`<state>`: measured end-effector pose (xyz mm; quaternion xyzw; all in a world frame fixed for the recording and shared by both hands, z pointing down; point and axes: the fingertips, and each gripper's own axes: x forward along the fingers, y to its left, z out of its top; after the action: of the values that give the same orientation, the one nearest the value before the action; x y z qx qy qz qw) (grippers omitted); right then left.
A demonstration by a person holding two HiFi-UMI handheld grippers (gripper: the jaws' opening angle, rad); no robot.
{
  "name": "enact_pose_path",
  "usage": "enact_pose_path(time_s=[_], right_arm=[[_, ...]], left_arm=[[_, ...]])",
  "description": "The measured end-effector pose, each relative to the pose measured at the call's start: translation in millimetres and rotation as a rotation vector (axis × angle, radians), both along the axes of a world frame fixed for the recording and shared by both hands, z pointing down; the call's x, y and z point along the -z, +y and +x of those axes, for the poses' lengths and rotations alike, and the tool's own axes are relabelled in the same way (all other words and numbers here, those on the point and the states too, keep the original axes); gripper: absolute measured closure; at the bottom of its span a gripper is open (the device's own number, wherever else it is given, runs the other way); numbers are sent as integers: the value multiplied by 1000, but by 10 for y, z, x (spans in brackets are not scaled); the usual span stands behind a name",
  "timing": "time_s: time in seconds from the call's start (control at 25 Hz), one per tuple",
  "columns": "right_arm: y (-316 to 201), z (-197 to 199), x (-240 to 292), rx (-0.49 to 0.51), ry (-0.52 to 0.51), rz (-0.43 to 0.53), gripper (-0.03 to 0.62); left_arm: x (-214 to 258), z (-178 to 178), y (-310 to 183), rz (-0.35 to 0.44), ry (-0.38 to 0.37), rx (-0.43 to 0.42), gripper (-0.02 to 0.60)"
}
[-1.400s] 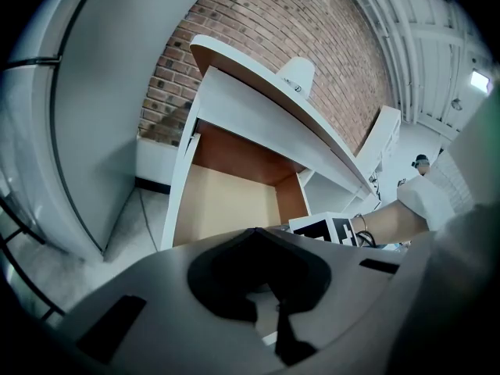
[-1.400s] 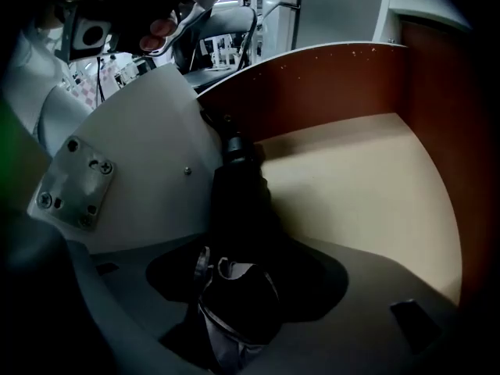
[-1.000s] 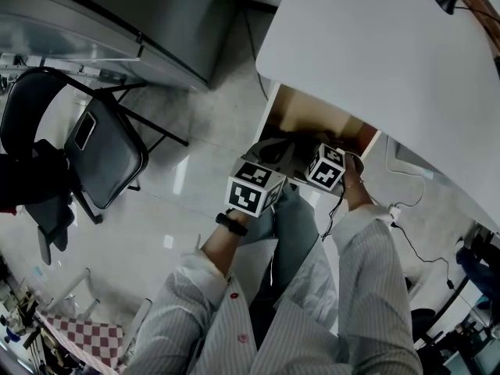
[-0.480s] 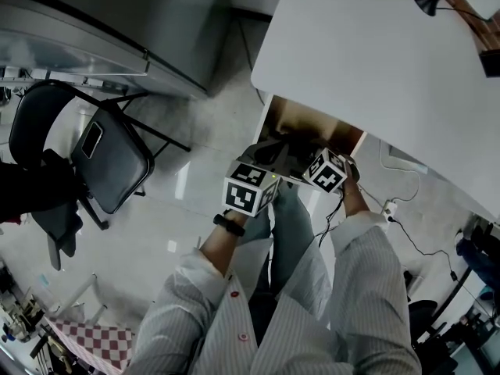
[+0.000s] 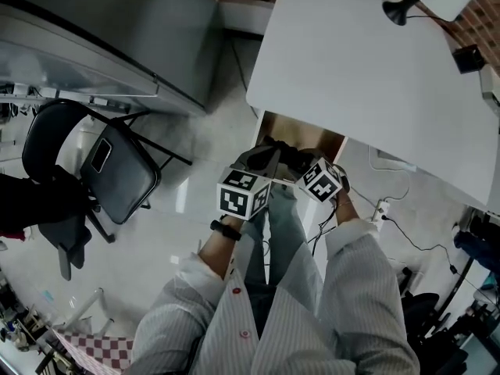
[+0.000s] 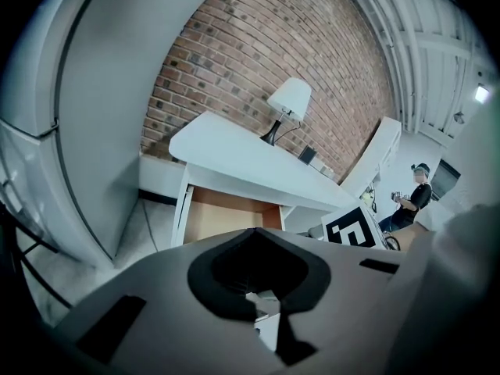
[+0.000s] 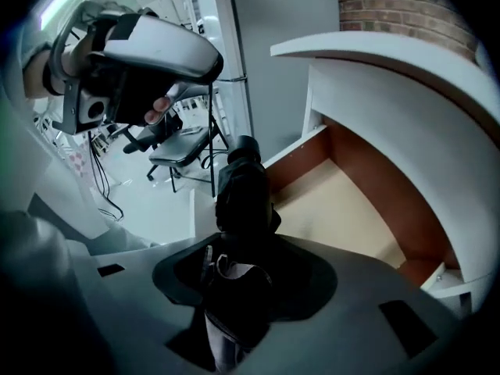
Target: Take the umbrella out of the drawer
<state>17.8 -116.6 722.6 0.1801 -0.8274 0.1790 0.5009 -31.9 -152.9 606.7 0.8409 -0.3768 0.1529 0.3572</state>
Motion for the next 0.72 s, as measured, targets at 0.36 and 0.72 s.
enact_pose_path(time_s=[0.36,0.72], right_arm=[[57,-76,782,-148,-123,40,393],[12,146,1744,-238,-197,174,393]], left_arm=[[580,-73,65,36,3,12,572],[1187,45,35,70,54,66,572]])
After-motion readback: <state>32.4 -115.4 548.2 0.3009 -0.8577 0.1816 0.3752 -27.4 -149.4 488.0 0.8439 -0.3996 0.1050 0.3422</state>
